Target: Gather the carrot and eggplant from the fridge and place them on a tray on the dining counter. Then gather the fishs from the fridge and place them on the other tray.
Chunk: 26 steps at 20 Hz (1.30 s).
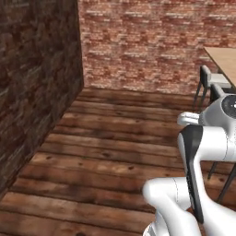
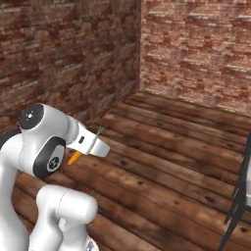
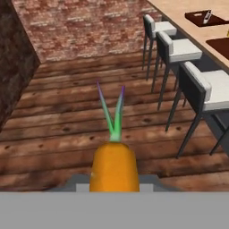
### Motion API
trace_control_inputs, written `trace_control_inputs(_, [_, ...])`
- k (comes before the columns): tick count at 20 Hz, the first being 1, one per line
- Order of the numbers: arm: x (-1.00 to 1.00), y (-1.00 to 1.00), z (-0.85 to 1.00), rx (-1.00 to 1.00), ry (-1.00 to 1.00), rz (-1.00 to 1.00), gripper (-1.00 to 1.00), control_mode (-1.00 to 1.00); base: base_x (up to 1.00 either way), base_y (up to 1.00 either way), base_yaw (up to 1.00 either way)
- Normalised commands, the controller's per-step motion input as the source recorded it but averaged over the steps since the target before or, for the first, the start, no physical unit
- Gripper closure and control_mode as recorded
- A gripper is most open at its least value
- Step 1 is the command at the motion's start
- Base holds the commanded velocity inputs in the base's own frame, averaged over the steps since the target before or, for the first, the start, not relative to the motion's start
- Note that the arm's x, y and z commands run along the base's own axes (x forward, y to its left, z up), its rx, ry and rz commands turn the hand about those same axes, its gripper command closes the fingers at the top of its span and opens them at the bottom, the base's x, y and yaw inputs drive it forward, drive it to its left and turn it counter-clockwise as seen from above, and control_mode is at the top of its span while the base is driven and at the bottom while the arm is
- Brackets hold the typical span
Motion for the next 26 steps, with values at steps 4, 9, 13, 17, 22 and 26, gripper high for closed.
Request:
trace_control_inputs(4, [0.00,0.00,0.00,0.00,0.00,0.00,1.00,1.00,0.86,0.13,-0.30])
trace_control_inputs(9, [0.00,0.00,0.00,0.00,0.00,0.00,1.00,1.00,0.84,0.28,-0.33])
trace_control_inputs(13, [0.00,0.00,0.00,0.00,0.00,0.00,1.00,1.00,0.66,0.48,-0.40])
trace_control_inputs(17, [0.00,0.00,0.00,0.00,0.00,0.00,1.00,1.00,0.60,0.55,-0.44])
trace_control_inputs(22, [0.00,0.00,0.00,0.00,0.00,0.00,1.00,1.00,0.62,0.64,-0.46])
trace_control_inputs(26, [0.00,0.00,0.00,0.00,0.00,0.00,1.00,1.00,0.66,0.66,-0.46])
